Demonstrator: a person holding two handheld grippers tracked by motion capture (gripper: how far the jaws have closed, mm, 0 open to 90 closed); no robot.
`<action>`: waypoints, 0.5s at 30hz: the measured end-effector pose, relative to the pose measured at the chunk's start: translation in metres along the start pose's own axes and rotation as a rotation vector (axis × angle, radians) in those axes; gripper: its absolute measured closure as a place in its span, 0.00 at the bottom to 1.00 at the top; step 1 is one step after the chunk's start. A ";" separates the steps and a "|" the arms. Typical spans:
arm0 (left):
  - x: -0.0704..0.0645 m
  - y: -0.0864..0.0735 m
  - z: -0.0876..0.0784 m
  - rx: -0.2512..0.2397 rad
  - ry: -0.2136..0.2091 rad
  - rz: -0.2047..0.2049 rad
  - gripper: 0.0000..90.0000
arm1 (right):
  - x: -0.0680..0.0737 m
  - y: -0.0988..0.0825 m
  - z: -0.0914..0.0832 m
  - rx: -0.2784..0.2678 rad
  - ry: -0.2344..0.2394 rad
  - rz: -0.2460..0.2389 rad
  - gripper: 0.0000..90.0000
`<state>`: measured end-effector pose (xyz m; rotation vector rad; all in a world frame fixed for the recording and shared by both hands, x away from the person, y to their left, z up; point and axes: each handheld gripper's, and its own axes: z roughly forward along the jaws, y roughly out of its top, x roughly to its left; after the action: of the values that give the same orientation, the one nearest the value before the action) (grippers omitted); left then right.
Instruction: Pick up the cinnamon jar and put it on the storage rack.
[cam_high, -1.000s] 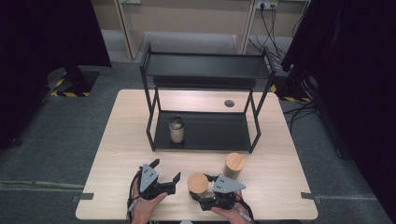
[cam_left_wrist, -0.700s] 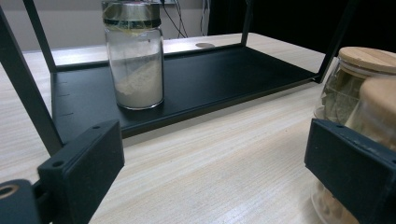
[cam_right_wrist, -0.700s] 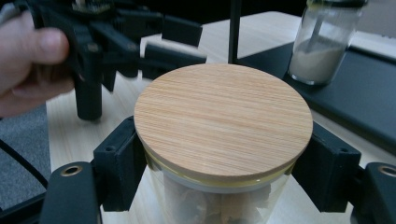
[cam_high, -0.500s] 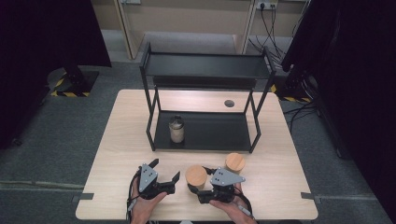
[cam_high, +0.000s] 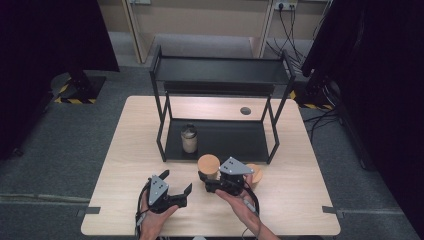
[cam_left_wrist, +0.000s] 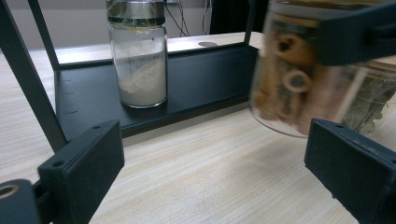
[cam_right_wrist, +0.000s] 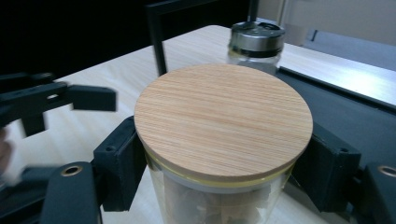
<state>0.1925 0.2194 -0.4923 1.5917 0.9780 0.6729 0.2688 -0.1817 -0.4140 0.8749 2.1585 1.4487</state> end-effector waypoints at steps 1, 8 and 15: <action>0.000 0.000 0.000 0.000 0.000 0.000 0.05 | 0.000 0.002 0.003 0.001 -0.009 0.006 0.29; 0.000 0.000 -0.001 -0.002 -0.002 -0.001 0.05 | 0.003 0.012 0.027 0.013 -0.084 0.031 0.29; 0.000 0.000 -0.001 -0.003 -0.004 0.002 0.05 | 0.000 0.019 0.049 0.020 -0.146 0.063 0.29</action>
<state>0.1919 0.2202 -0.4919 1.5908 0.9725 0.6718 0.3053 -0.1434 -0.4153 1.0305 2.0583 1.3500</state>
